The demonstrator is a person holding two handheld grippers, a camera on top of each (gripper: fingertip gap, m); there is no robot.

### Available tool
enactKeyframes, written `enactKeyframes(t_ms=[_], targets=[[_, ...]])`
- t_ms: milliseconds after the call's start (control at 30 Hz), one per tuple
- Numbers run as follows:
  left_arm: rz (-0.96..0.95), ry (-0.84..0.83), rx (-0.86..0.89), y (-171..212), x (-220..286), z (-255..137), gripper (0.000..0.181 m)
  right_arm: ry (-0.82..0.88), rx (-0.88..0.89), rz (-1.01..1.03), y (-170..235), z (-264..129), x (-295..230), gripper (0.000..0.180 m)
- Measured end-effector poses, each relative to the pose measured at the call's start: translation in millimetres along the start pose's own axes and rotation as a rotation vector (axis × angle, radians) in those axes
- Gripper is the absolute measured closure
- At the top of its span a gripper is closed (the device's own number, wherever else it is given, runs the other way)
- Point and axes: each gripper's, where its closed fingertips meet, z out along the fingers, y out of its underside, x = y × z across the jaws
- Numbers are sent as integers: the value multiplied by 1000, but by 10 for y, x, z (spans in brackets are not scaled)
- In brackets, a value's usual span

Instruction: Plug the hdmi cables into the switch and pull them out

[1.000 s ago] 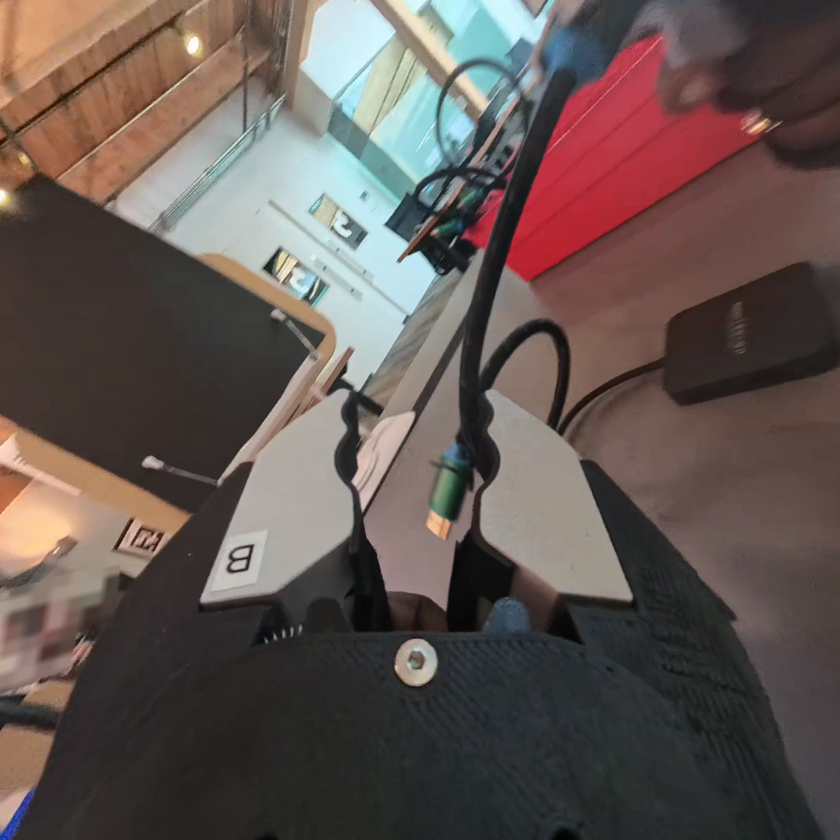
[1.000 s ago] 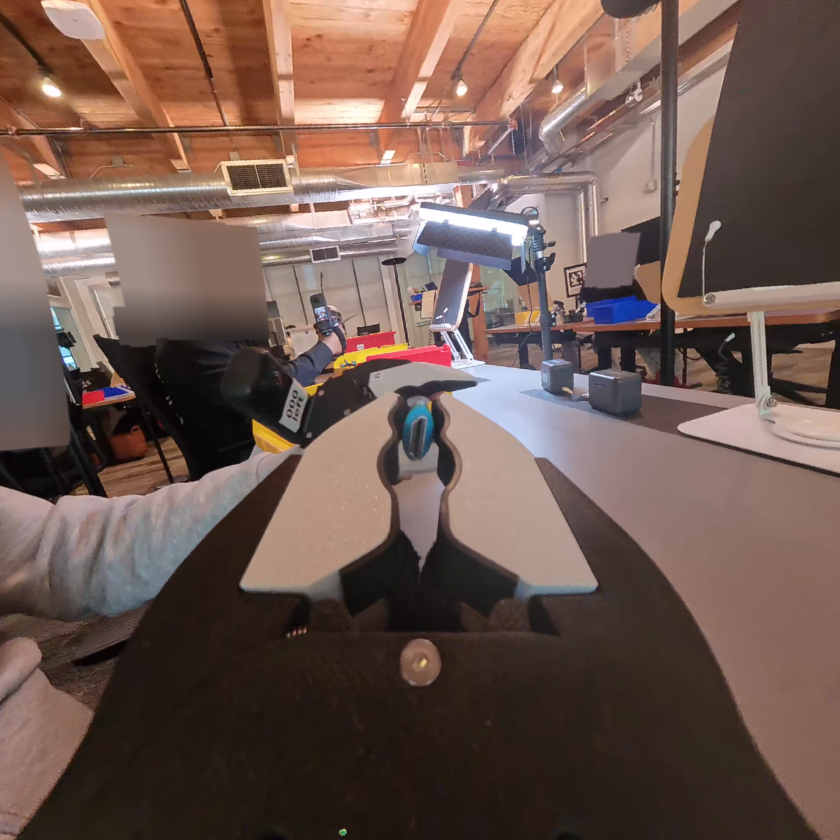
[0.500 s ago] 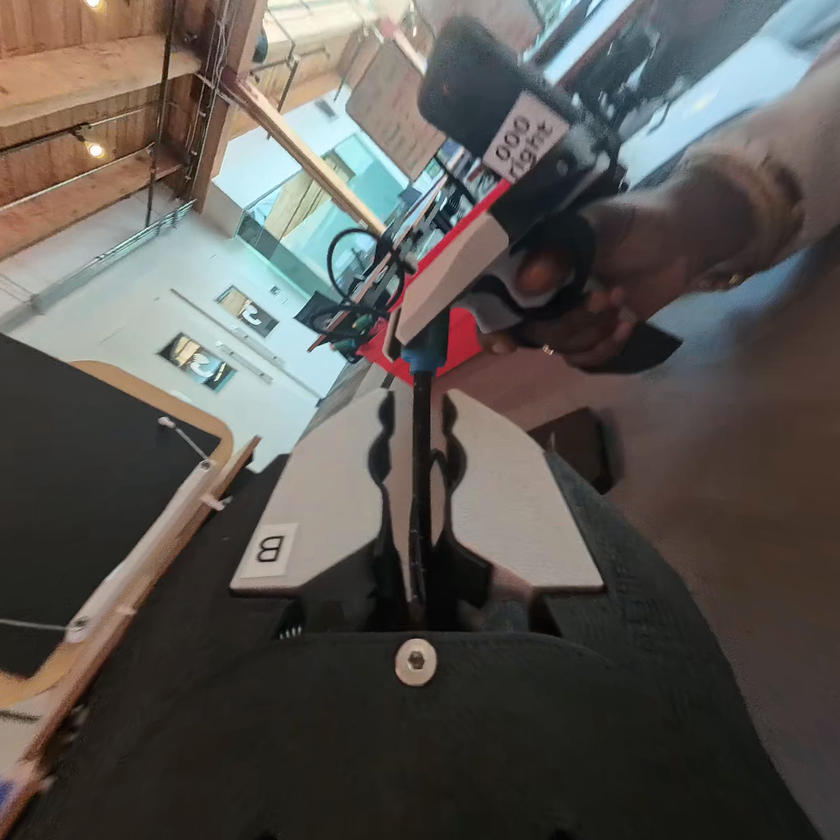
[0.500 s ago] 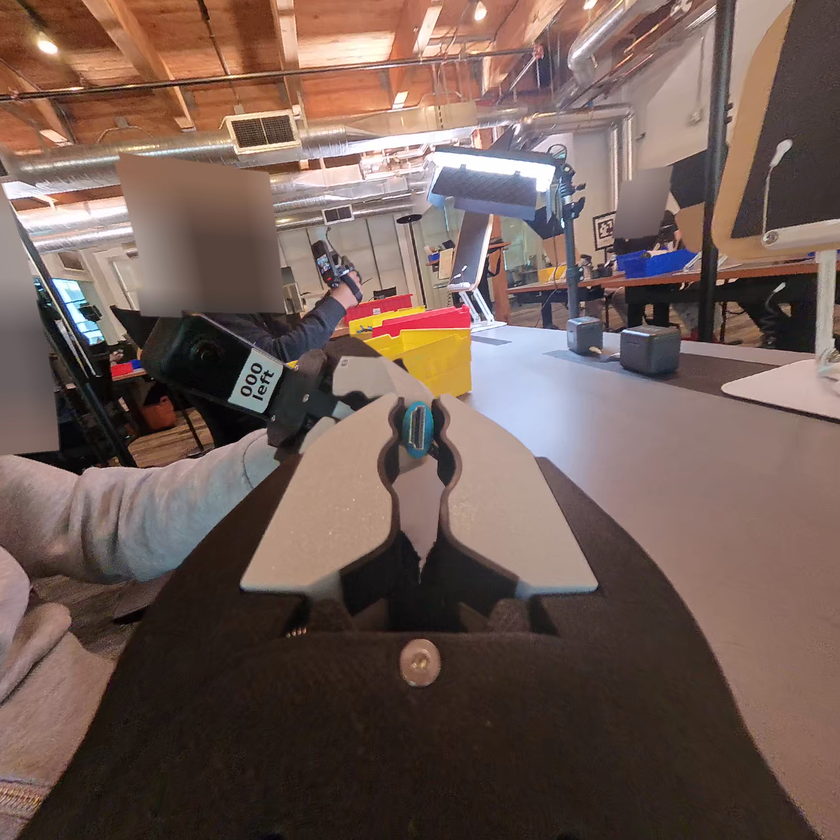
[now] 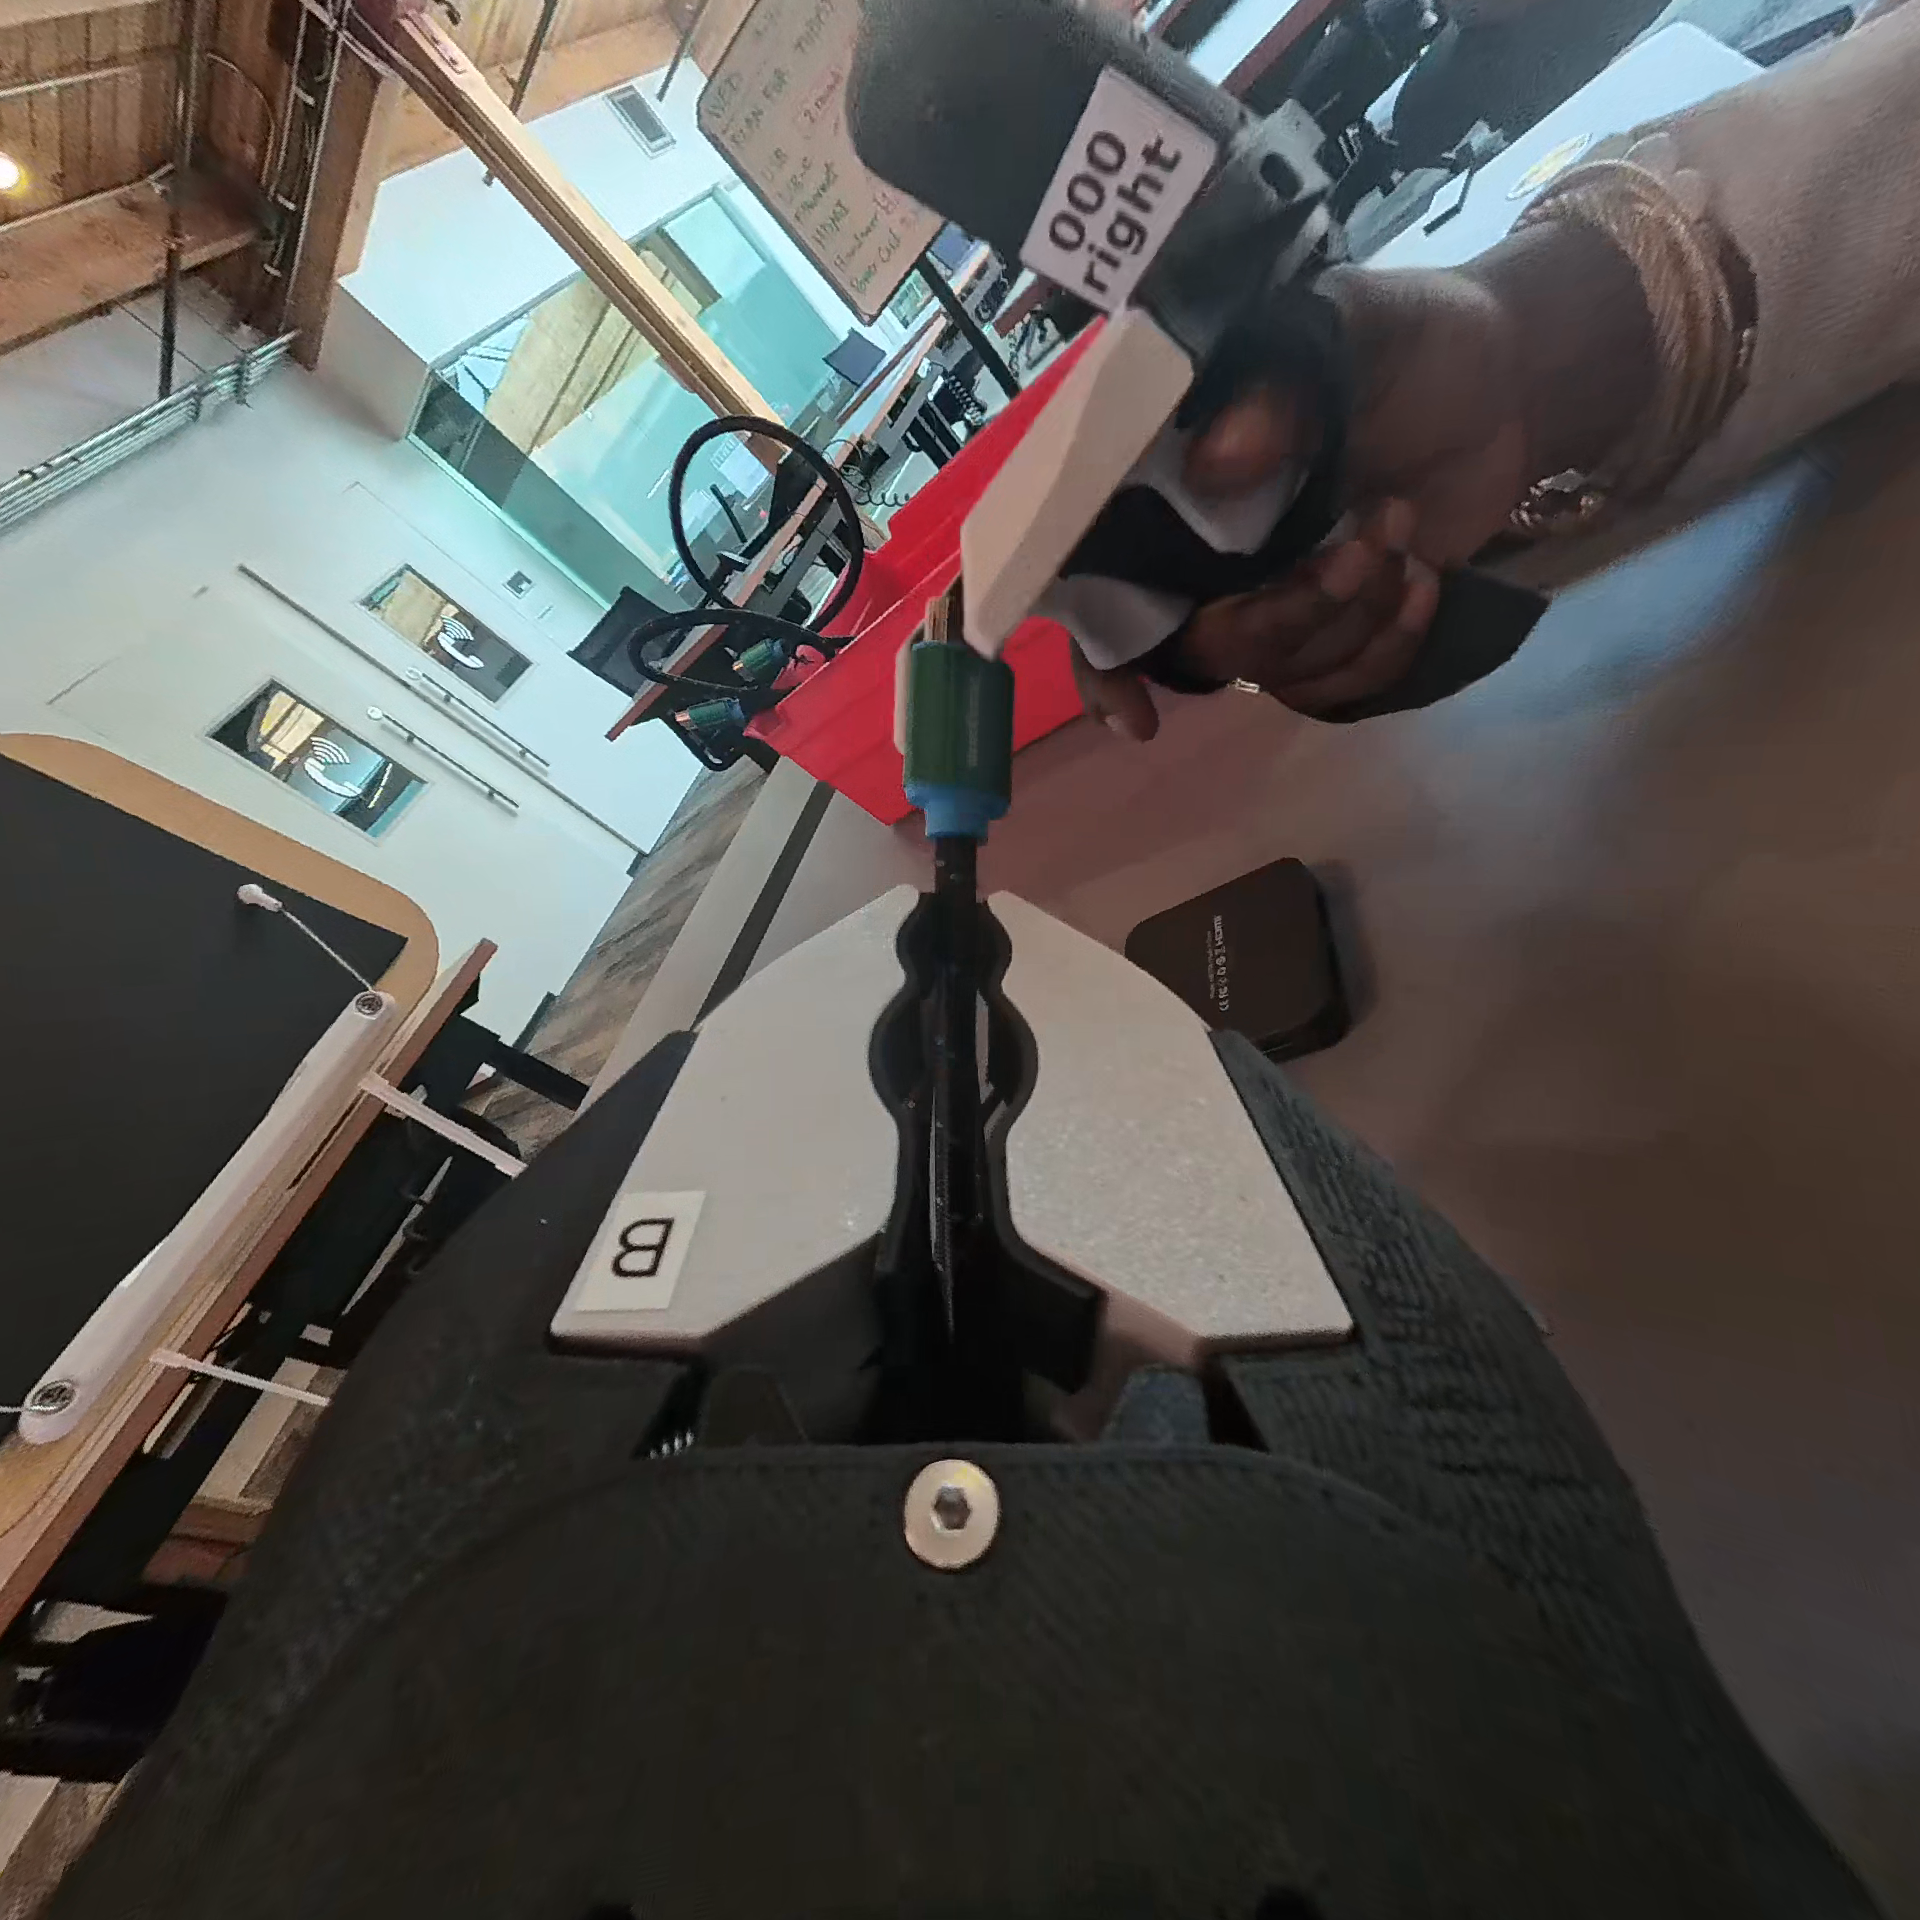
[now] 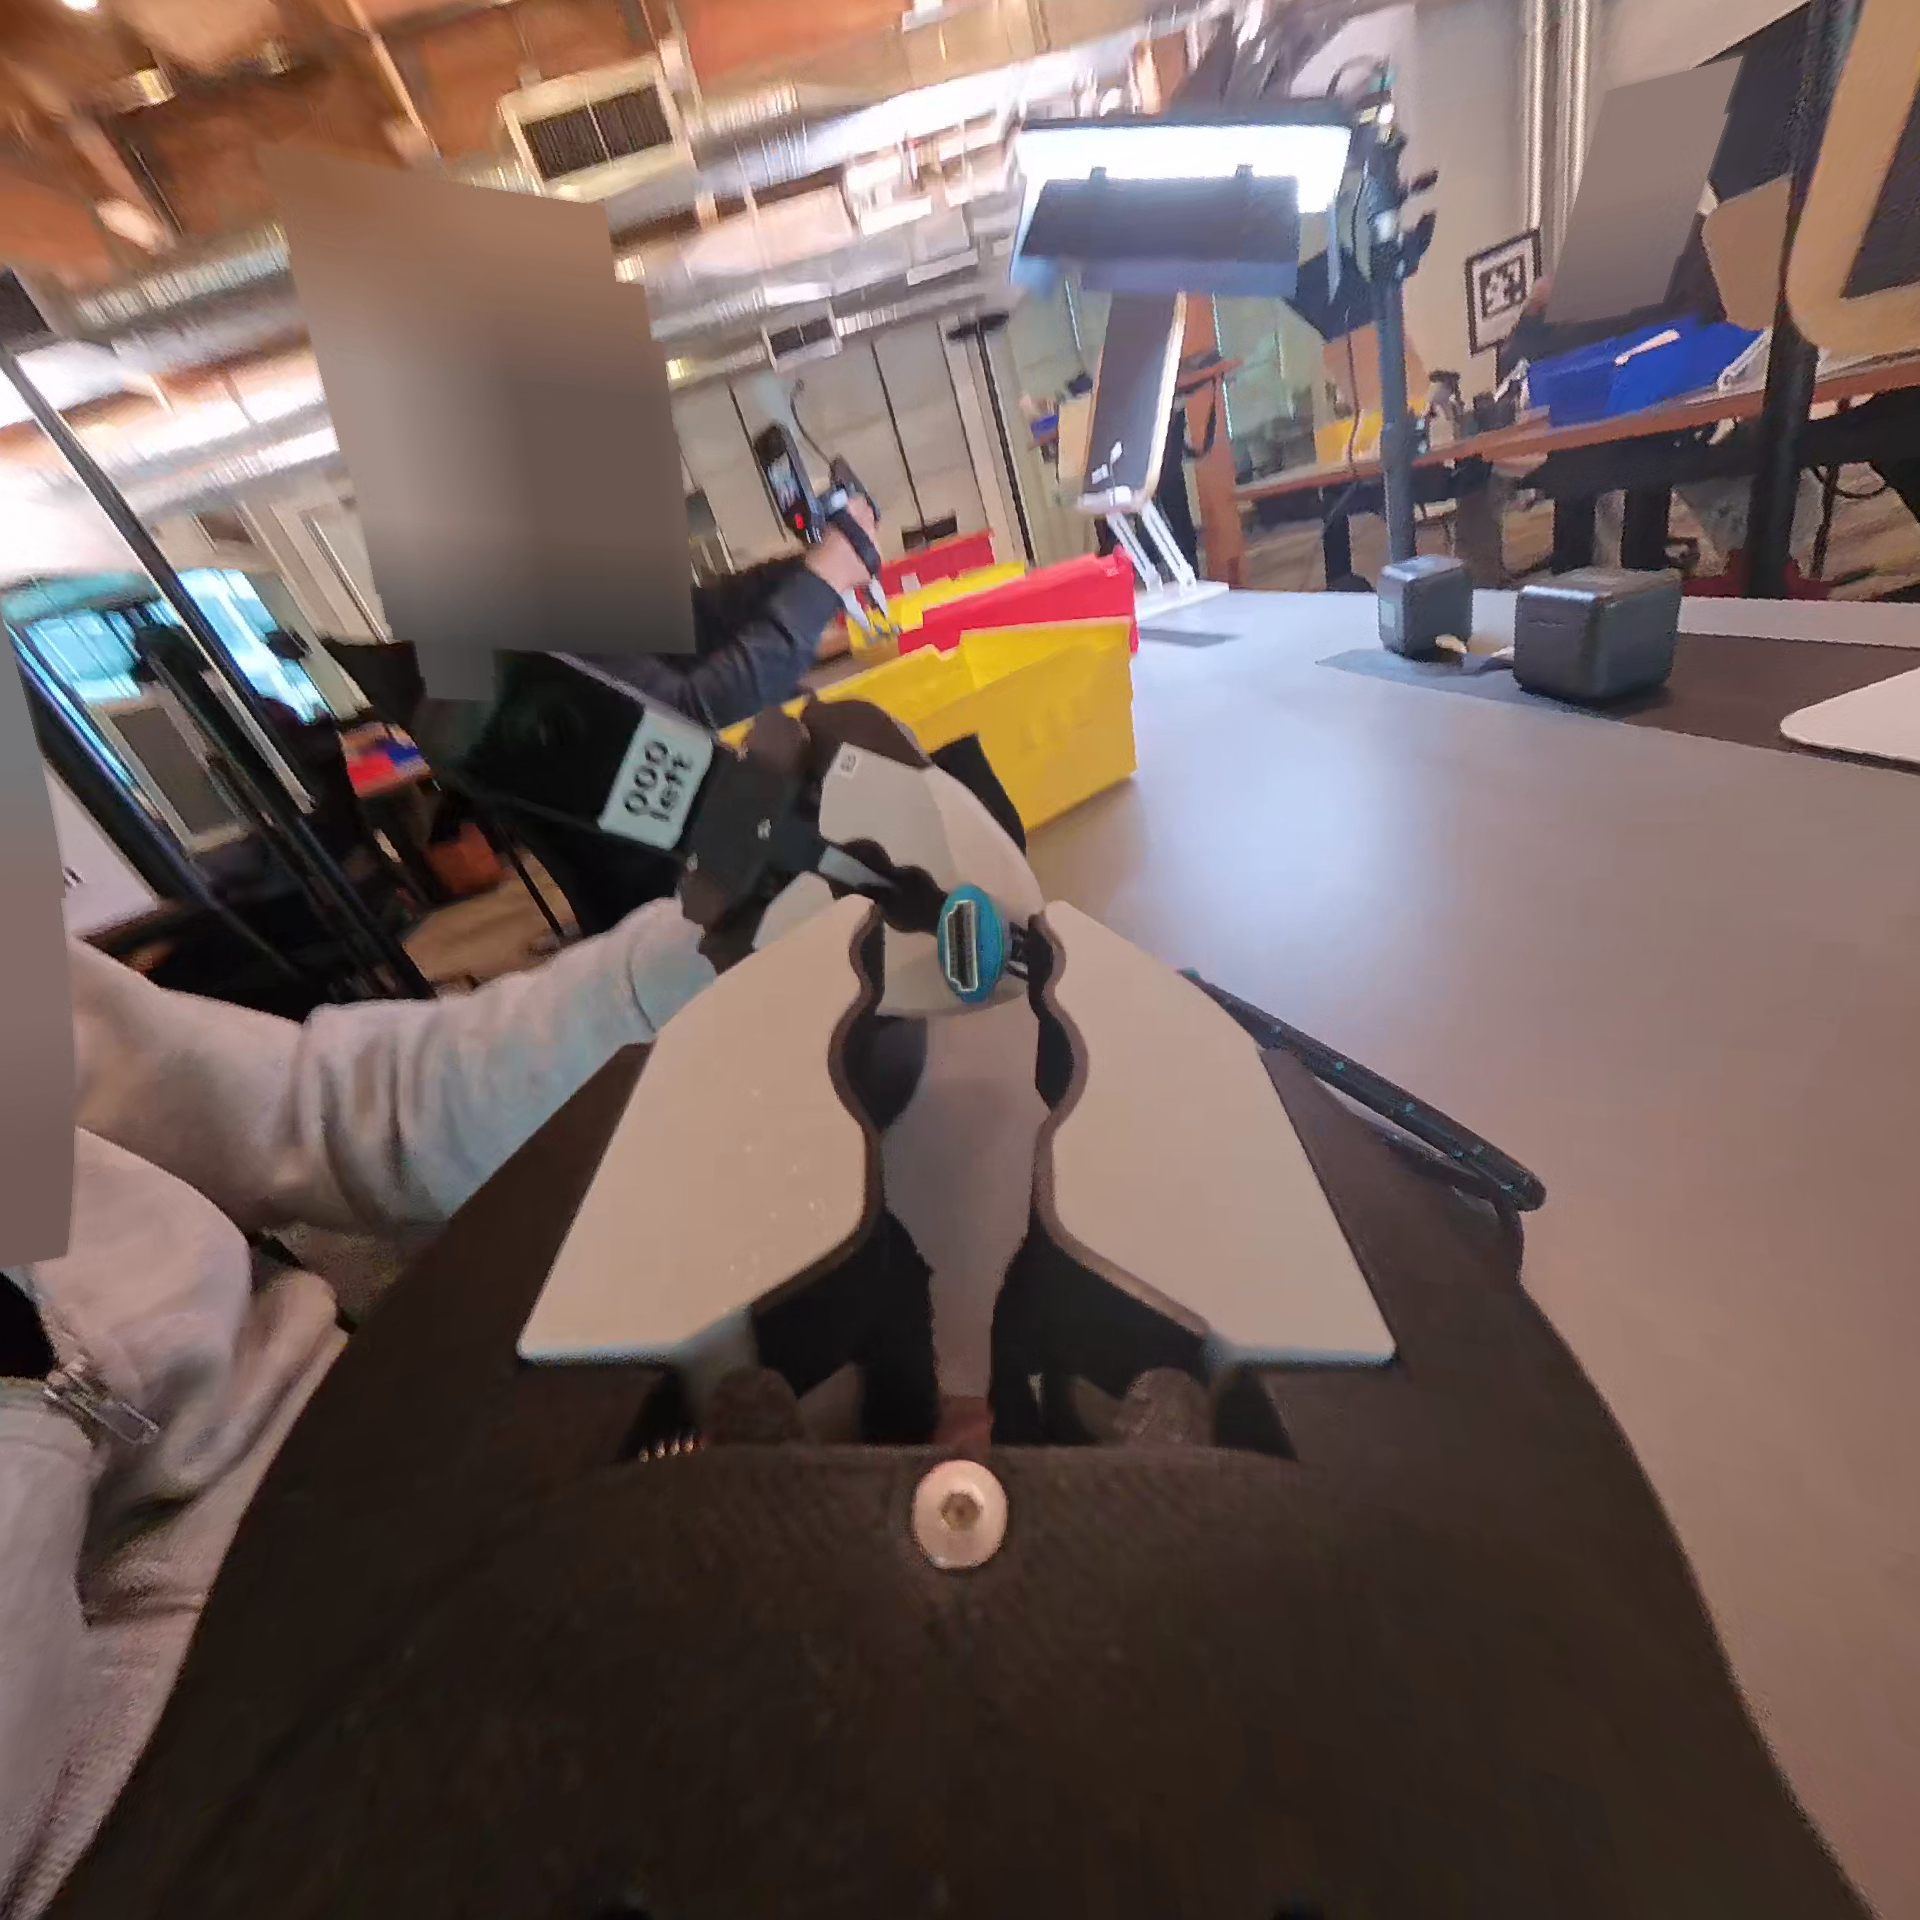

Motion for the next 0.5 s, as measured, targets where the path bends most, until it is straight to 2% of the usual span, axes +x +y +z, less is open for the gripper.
enactKeyframes(t_ms=[67,233,300,333,433,500], targets=[[5,15,0,2,27,3,174,35,-56,-74,84,36,9,167],[-24,-23,8,8,-25,12,170,121,-79,-292,68,46,26,169],[-59,-81,41,-33,-132,-16,152,144,-62,-278,46,48,57,169],[-92,-112,76,-83,-200,-49,148,159,-41,-254,20,45,86,169],[-312,-170,221,-251,-417,-187,146,191,34,-194,-117,16,181,168],[-594,-68,322,-338,-462,-250,146,213,77,-231,-259,-13,220,169]])
